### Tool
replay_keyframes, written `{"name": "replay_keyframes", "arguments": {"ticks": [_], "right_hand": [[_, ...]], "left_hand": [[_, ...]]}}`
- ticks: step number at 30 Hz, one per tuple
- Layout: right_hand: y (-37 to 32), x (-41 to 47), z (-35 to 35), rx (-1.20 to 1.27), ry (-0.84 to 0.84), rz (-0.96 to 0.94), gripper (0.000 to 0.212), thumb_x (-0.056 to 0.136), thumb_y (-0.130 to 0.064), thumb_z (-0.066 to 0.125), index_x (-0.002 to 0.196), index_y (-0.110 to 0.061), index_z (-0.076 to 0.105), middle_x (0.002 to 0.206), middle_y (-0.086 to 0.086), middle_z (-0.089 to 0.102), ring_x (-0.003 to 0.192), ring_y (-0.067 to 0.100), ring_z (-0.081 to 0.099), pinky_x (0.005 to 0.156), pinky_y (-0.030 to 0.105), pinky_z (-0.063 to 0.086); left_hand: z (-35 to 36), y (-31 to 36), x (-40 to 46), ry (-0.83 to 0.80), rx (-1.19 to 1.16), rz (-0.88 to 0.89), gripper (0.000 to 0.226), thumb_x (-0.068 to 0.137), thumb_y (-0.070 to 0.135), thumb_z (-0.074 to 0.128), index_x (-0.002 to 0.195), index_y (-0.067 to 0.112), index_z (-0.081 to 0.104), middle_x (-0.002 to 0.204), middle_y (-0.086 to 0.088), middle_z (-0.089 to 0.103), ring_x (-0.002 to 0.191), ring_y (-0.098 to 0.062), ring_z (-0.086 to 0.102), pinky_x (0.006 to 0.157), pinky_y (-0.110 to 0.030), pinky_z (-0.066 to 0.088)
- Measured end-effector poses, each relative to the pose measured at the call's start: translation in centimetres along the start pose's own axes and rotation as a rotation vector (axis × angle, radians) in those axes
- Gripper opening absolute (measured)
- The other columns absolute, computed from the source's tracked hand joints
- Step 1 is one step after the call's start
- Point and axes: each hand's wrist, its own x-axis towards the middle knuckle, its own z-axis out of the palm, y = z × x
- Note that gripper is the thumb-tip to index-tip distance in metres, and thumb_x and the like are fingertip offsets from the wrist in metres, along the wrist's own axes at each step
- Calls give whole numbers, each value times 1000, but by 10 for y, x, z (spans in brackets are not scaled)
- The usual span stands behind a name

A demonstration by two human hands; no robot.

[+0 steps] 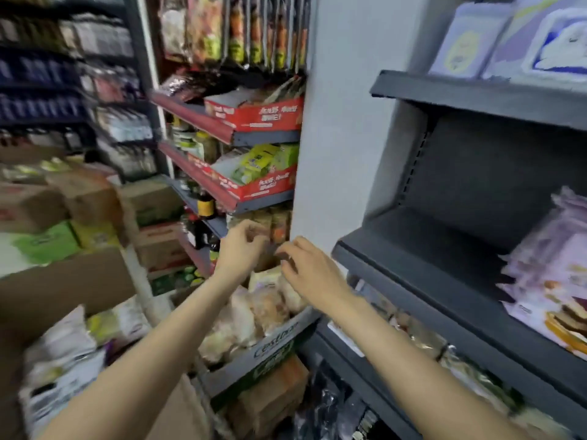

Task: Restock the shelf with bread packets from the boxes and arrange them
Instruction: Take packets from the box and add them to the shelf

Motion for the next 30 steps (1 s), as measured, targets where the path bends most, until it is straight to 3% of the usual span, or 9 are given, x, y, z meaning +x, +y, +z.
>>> {"name": "replay_keyframes", "arguments": {"ticks": [5, 12, 15, 18, 20, 22, 24, 27, 30], "right_hand": [[-99, 73, 115, 174, -242, -92, 24, 97, -19, 45, 118, -14, 56, 113, 6, 51, 95, 24, 56, 80, 38, 49], [-199, 136, 282, 327, -563, -18, 38, 92, -10, 49, 129, -3, 48, 127, 17, 51, 123, 29, 46, 94, 29, 35], [-211, 147, 339, 355, -737, 131, 46, 92, -14, 55, 133, -1, 40, 133, 17, 49, 125, 30, 45, 90, 29, 36], [-205, 142, 389, 451, -886, 343, 35, 86, -11, 65, 115, -8, 46, 120, 6, 55, 114, 20, 53, 74, 24, 44], [-197, 130, 418, 588, -943, 434, 47, 79, -5, 72, 120, -2, 50, 119, 4, 58, 110, 16, 55, 85, 24, 49], [-194, 116, 437, 748, -929, 475, 57, 73, -1, 77, 124, -2, 52, 125, 9, 60, 115, 22, 57, 101, 39, 46], [-192, 107, 452, 843, -912, 502, 61, 69, -3, 81, 124, -4, 54, 124, 12, 62, 116, 24, 58, 101, 42, 46], [-193, 105, 459, 917, -908, 515, 57, 69, 5, 79, 121, 3, 56, 122, 18, 63, 115, 28, 59, 97, 37, 49], [-190, 105, 458, 936, -958, 594, 51, 65, 4, 81, 113, 4, 63, 115, 17, 67, 109, 29, 63, 95, 41, 51]], "left_hand": [[-130, -135, 3, 68, 118, -377, 8, 89, 13, 55, 93, 16, 61, 100, -10, 69, 92, -27, 66, 83, -35, 53], [-242, -286, -2, 59, 395, -762, 21, 91, 14, 48, 101, 1, 62, 119, -22, 62, 113, -35, 57, 89, -33, 45], [-249, -334, 3, -68, 463, -811, 36, 93, 13, 46, 125, -1, 52, 130, -18, 56, 120, -32, 53, 93, -32, 43], [-238, -383, 15, -162, 499, -882, 45, 89, 21, 55, 131, 6, 50, 134, -15, 53, 122, -29, 52, 97, -30, 45], [-228, -406, 18, -202, 548, -934, 62, 78, 22, 65, 134, 5, 45, 136, -16, 49, 123, -32, 49, 100, -36, 46], [-223, -411, 16, -232, 586, -958, 69, 76, 22, 69, 135, 2, 39, 135, -13, 46, 123, -29, 48, 98, -31, 45], [-218, -414, 16, -213, 634, -970, 66, 81, 22, 67, 135, 0, 37, 134, -12, 47, 122, -25, 50, 89, -25, 44], [-212, -426, 19, -218, 627, -1090, 86, 77, 22, 73, 143, 2, 23, 144, -17, 32, 133, -31, 36, 102, -35, 39], [-213, -426, 20, -277, 714, -1070, 72, 82, 21, 68, 141, 1, 32, 144, -18, 33, 133, -33, 35, 105, -36, 37]]}}
